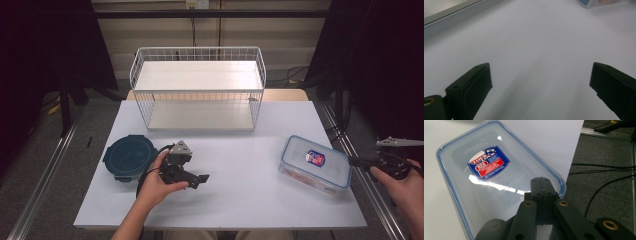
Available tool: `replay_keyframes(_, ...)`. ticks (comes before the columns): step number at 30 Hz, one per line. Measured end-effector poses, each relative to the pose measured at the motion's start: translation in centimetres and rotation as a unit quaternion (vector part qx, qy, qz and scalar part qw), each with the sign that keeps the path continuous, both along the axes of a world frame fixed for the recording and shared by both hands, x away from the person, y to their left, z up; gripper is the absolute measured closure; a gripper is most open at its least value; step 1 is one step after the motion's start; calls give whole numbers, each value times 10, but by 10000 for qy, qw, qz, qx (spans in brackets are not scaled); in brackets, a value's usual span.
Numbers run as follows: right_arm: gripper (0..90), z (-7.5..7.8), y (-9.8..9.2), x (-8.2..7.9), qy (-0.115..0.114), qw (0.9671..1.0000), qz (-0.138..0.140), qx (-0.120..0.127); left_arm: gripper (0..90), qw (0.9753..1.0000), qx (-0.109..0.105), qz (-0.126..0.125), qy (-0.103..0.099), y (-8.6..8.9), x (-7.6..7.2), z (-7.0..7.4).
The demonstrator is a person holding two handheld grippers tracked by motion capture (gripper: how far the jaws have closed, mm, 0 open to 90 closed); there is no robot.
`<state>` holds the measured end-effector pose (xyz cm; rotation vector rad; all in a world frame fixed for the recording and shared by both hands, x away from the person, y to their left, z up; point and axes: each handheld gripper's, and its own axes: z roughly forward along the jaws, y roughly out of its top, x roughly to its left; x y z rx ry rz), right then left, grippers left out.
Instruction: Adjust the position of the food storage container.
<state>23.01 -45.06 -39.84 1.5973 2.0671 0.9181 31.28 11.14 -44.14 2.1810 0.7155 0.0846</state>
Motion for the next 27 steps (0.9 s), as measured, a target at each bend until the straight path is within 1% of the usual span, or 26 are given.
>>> replay_keyframes(2,900,-3,-1,0,3,10000,-18,-25,38,10000,-7,4,0,0,0,0)
replay_keyframes(3,900,-5,-1,0,30,10000,-56,9,38,10000,-10,4,-3,0,0,0)
replay_keyframes(5,900,-7,-3,0,-4,10000,-62,-27,38,10000,-13,6,-9,0,0,0)
replay_keyframes(6,900,-7,-4,0,16,10000,-98,-2,38,10000,-3,16,-17,0,0,0)
replay_keyframes(7,900,-8,-5,-1,1,9999,-127,-29,38,10000,8,0,-28,0,0,0)
replay_keyframes(10,900,-9,-8,0,-4,9998,-147,145,38,10000,50,6,-13,0,0,0)
replay_keyframes(11,900,-9,-9,-1,-42,9996,-193,187,38,10000,43,0,4,0,1,0)
replay_keyframes(12,899,-9,-9,-1,-59,9996,-175,221,38,10000,56,15,-3,0,1,0)
replay_keyframes(14,832,-9,-9,-1,-119,9992,-266,260,38,10000,61,12,-2,0,1,0)
replay_keyframes(15,780,-8,-9,0,-111,9990,-305,322,38,10000,68,14,-3,0,1,0)
replay_keyframes(16,719,-8,-10,0,-113,9986,-394,326,38,10000,63,-5,-6,-1,1,0)
replay_keyframes(17,690,-8,-9,0,-114,9981,-501,346,38,10000,31,-13,-3,-1,0,-1)
replay_keyframes(19,578,-9,-10,1,-99,9980,-536,326,38,10000,87,-13,-9,-1,0,-1)
replay_keyframes(20,548,-10,-10,2,-60,9976,-566,406,38,10000,74,-14,-30,-2,0,-1)
replay_keyframes(22,495,-12,-9,2,33,9975,-567,423,38,10000,64,-16,-28,-1,1,-2)
replay_keyframes(23,491,-13,-9,2,74,9974,-568,433,38,10000,60,-21,-17,-1,1,-2)
replay_keyframes(24,484,-14,-8,3,28,9975,-561,430,38,10000,73,-17,-11,-1,1,-2)
replay_keyframes(26,425,-15,-8,3,87,9972,-584,469,38,10000,78,-22,-15,-1,1,-2)
replay_keyframes(27,420,-16,-8,4,74,9972,-599,441,38,10000,54,-27,-18,-2,1,-2)
